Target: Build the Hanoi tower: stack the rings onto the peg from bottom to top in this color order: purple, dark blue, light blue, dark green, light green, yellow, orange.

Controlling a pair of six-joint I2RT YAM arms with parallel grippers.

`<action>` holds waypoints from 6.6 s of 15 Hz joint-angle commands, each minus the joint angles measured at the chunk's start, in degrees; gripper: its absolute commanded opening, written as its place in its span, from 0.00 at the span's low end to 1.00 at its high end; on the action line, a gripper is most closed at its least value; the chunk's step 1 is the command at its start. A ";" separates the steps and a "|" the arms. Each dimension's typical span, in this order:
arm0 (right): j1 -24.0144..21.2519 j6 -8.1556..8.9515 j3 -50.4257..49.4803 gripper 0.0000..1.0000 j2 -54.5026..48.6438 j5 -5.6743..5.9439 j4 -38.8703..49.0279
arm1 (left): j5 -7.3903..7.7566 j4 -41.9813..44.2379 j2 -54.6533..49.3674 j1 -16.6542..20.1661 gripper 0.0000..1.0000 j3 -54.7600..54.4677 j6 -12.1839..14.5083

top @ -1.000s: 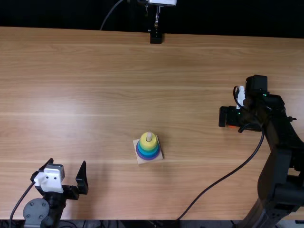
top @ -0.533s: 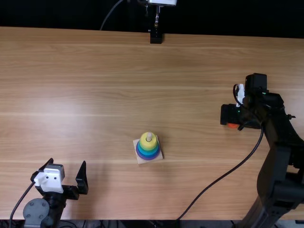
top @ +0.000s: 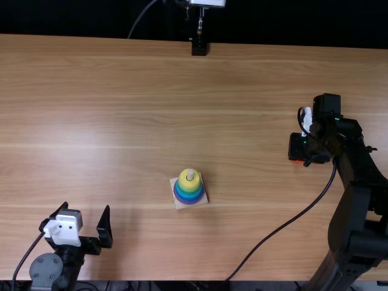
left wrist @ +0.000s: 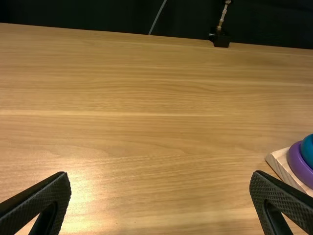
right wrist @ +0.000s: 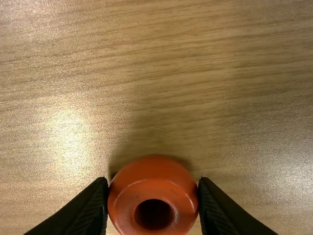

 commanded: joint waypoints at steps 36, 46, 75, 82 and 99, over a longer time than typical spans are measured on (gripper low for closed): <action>46.88 8.69 23.32 0.00 -17.58 -1.25 -27.98 | 0.58 -4.42 -0.67 -0.22 1.00 -6.07 0.81; 46.80 8.79 22.35 0.00 -14.51 -1.25 -27.56 | 0.58 -4.42 -0.67 -0.22 1.00 -6.07 0.81; 22.01 7.74 1.00 1.00 -39.03 5.61 0.92 | 0.58 -4.42 -0.67 -0.22 1.00 -6.07 0.81; 6.63 -0.06 -43.48 1.00 -83.24 3.18 40.68 | 0.58 -4.42 -0.67 -0.22 1.00 -6.07 0.81; 2.94 -1.12 -77.75 1.00 -116.72 -2.72 33.40 | 0.58 -4.42 -0.67 -0.22 1.00 -6.07 0.81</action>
